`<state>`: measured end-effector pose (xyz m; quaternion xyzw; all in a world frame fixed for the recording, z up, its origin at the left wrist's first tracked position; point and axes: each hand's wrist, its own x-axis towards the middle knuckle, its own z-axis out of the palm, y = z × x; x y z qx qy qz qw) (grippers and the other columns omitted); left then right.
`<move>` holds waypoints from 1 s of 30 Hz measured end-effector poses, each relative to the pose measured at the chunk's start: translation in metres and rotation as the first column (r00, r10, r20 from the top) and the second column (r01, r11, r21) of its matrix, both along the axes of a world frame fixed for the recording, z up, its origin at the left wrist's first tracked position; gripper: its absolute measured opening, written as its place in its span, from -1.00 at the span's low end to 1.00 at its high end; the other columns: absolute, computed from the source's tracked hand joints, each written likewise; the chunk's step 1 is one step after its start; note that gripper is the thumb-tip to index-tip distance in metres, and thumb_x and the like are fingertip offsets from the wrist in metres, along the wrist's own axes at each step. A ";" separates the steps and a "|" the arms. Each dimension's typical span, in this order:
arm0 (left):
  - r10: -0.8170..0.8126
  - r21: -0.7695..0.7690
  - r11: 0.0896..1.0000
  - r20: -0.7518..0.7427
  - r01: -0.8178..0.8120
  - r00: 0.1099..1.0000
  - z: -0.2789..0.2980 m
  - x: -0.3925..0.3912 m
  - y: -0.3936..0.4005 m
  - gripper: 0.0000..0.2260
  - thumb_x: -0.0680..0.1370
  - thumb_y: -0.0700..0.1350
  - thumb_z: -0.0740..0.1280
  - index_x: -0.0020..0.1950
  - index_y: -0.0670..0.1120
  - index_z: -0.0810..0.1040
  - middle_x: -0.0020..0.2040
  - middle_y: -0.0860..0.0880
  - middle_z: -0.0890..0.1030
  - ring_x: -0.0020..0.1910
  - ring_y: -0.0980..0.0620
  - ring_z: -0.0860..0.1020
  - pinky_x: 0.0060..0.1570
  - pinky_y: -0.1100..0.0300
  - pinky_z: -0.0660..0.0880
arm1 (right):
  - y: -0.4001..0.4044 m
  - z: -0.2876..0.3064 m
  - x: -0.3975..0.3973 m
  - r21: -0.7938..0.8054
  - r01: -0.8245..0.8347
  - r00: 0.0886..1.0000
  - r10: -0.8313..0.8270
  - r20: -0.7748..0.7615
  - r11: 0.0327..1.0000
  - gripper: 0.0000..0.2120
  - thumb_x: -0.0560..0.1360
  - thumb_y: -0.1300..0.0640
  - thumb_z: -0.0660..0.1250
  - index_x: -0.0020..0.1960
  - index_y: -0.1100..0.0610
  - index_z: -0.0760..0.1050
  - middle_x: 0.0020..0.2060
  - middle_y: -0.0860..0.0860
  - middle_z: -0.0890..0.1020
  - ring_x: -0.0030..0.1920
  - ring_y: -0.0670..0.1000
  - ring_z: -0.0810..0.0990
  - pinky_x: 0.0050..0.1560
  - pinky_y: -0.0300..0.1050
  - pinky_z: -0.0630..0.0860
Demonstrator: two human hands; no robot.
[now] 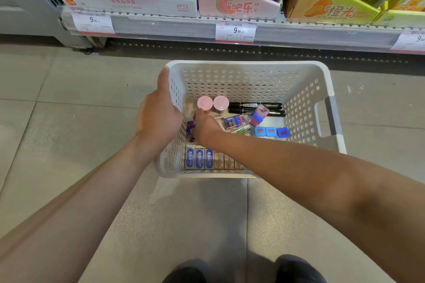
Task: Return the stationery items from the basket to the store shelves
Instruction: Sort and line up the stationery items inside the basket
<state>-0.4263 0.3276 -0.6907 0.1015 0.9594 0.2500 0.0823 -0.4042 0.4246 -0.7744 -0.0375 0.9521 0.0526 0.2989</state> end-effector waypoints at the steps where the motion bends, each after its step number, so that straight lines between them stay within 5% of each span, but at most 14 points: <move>1: 0.001 -0.001 1.000 0.001 -0.001 1.000 0.000 0.000 0.000 -0.37 0.50 -0.32 0.21 0.51 -0.06 0.04 0.00 -0.27 0.55 -0.10 -0.23 0.55 -0.29 0.06 0.39 | 0.000 -0.007 0.000 0.032 -0.068 0.998 0.068 0.015 0.997 -0.72 0.57 0.24 0.16 0.25 0.12 0.47 0.23 0.10 0.47 0.29 0.13 0.36 -0.28 -0.25 0.28; 5: -0.002 -0.002 1.000 -0.005 0.002 1.000 0.001 0.000 0.000 -0.37 0.49 -0.32 0.20 0.52 -0.07 0.05 0.00 -0.28 0.55 -0.10 -0.25 0.54 -0.29 0.05 0.38 | -0.001 -0.016 -0.001 -0.081 -0.039 0.999 0.039 -0.001 0.996 -0.75 0.58 0.19 0.18 0.21 0.11 0.51 0.15 0.07 0.48 0.20 0.06 0.44 0.06 -0.17 0.36; 8: 0.005 -0.008 1.000 -0.002 -0.005 1.000 0.002 0.000 0.001 -0.36 0.49 -0.33 0.20 0.52 -0.07 0.04 0.00 -0.28 0.55 -0.11 -0.23 0.53 -0.28 0.06 0.35 | -0.004 -0.012 0.001 -0.195 0.058 0.998 -0.056 0.012 0.979 -0.75 0.58 0.21 0.18 0.21 0.12 0.50 0.15 0.08 0.47 0.18 0.04 0.47 -0.07 -0.20 0.37; 11: 0.003 -0.015 1.000 0.001 -0.003 1.000 0.003 0.001 0.001 -0.37 0.50 -0.32 0.20 0.52 -0.08 0.04 0.00 -0.27 0.54 -0.16 -0.16 0.49 -0.29 0.08 0.33 | 0.003 -0.013 0.001 -0.417 0.279 0.958 -0.284 0.052 0.865 -0.66 0.54 0.28 0.22 0.30 0.24 0.35 0.17 0.18 0.48 0.15 0.14 0.52 -0.17 -0.19 0.41; 14: -0.004 -0.010 1.000 -0.004 0.004 1.000 0.004 0.002 0.000 -0.37 0.51 -0.32 0.22 0.51 -0.08 0.04 0.02 -0.27 0.55 -0.12 -0.20 0.54 -0.30 0.09 0.36 | 0.011 -0.012 0.001 -0.514 0.328 0.942 -0.313 0.118 0.793 -0.54 0.50 0.34 0.26 0.37 0.24 0.23 0.13 0.21 0.54 0.10 0.18 0.57 -0.09 -0.07 0.54; 18: -0.006 -0.016 1.000 -0.013 0.006 1.000 0.000 0.001 -0.001 -0.37 0.50 -0.32 0.20 0.52 -0.07 0.04 -0.08 -0.17 0.49 -0.19 -0.13 0.49 -0.32 0.09 0.34 | 0.034 0.002 0.005 -0.596 0.233 0.969 -0.236 0.074 0.768 -0.71 0.51 0.27 0.23 0.23 0.24 0.46 0.08 0.20 0.59 0.08 0.18 0.57 0.03 -0.05 0.55; 22: -0.005 -0.011 1.000 -0.011 0.005 1.000 -0.002 -0.001 -0.001 -0.38 0.50 -0.32 0.19 0.51 -0.06 0.05 -0.06 -0.18 0.52 -0.21 -0.10 0.46 -0.33 0.07 0.36 | 0.063 0.020 0.008 -0.267 0.066 0.979 -0.114 -0.171 0.962 -0.81 0.52 0.21 0.21 0.09 0.23 0.50 0.02 0.18 0.61 0.02 0.21 0.60 -0.15 -0.08 0.49; 25: -0.007 0.002 1.000 -0.001 0.007 1.000 -0.002 0.000 -0.001 -0.38 0.51 -0.32 0.20 0.51 -0.06 0.04 0.02 -0.22 0.55 -0.18 -0.11 0.50 -0.33 0.06 0.41 | 0.073 0.024 0.007 -0.032 -0.069 0.985 0.063 -0.162 0.997 -0.78 0.51 0.30 0.20 0.13 0.20 0.48 0.06 0.13 0.60 0.03 0.19 0.60 -0.23 -0.11 0.41; 30: -0.017 0.012 1.000 0.000 0.017 1.000 -0.003 0.000 -0.001 -0.37 0.51 -0.33 0.20 0.51 -0.06 0.04 -0.02 -0.18 0.53 -0.18 -0.12 0.53 -0.31 0.01 0.51 | 0.077 0.016 0.012 -0.002 -0.175 0.977 0.173 -0.126 0.985 -0.77 0.48 0.37 0.22 0.11 0.22 0.49 0.03 0.12 0.60 0.03 0.17 0.59 -0.21 -0.08 0.39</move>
